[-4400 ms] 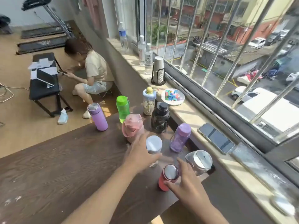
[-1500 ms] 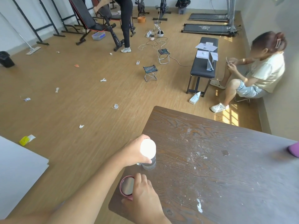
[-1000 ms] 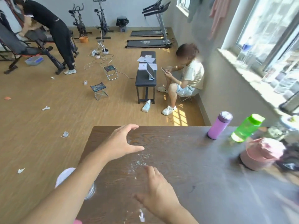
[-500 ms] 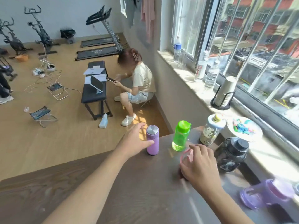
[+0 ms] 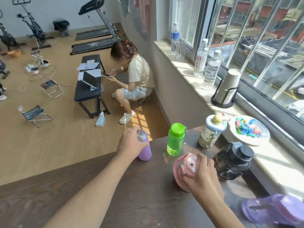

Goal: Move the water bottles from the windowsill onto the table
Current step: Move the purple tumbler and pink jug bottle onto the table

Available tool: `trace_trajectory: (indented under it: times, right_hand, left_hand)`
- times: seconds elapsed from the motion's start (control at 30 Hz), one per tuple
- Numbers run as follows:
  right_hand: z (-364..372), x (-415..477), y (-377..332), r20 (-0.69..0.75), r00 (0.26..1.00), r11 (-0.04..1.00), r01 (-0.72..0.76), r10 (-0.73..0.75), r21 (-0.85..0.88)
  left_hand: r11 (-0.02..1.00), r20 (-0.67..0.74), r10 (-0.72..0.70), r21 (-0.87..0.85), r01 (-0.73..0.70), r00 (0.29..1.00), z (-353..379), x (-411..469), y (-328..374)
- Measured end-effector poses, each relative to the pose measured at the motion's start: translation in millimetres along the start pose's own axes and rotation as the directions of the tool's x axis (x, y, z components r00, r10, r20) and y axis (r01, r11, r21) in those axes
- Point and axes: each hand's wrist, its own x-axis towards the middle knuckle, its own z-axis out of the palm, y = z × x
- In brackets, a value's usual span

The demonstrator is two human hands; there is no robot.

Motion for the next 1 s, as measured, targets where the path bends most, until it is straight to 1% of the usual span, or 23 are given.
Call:
trace_trajectory:
  times: [0.13, 0.27, 0.37, 0.5, 0.63, 0.7, 0.87, 1.0]
  right_hand:
    - [-7.3, 1.5, -7.0, -0.001, 1.0, 0.999, 0.006, -0.006, -0.047]
    - [-2.1, -11.9, -22.5, 0.017, 0.995, 0.989, 0.097, -0.096, -0.114]
    - [6.5, -30.6, -54.0, 0.031, 0.99, 0.989, 0.139, -0.138, -0.058]
    - [34.6, -56.1, -112.5, 0.132, 0.97, 0.977, 0.21, -0.204, -0.029]
    - [73.6, -90.9, -188.8, 0.181, 0.932, 0.949, 0.309, -0.314, 0.059]
    - [94.1, -110.5, -228.8, 0.212, 0.904, 0.929, 0.361, -0.371, 0.085]
    - [145.3, -158.7, -323.6, 0.293, 0.815, 0.866, 0.465, -0.5, 0.184]
    - [185.4, -193.7, -392.3, 0.345, 0.727, 0.804, 0.555, -0.593, 0.212]
  left_hand:
    - [0.999, -0.039, 0.019, -0.034, -0.021, 0.999, -11.1, -2.4, -14.0]
    - [0.997, -0.074, 0.036, -0.067, -0.041, 0.997, -42.2, -2.3, -40.0]
    - [0.997, -0.06, 0.011, -0.075, -0.016, 0.998, -74.1, -7.9, -70.9]
    - [0.995, -0.082, -0.052, -0.091, 0.044, 0.995, -128.5, -27.3, -123.3]
    - [0.98, -0.102, -0.144, -0.153, 0.127, 0.984, -191.6, -52.4, -190.9]
    - [0.978, -0.139, -0.174, -0.141, 0.154, 0.975, -222.6, -67.0, -227.3]
    - [0.967, -0.223, -0.25, -0.106, 0.231, 0.942, -295.3, -108.1, -313.2]
    - [0.953, -0.254, -0.301, -0.091, 0.288, 0.919, -338.9, -127.9, -372.6]
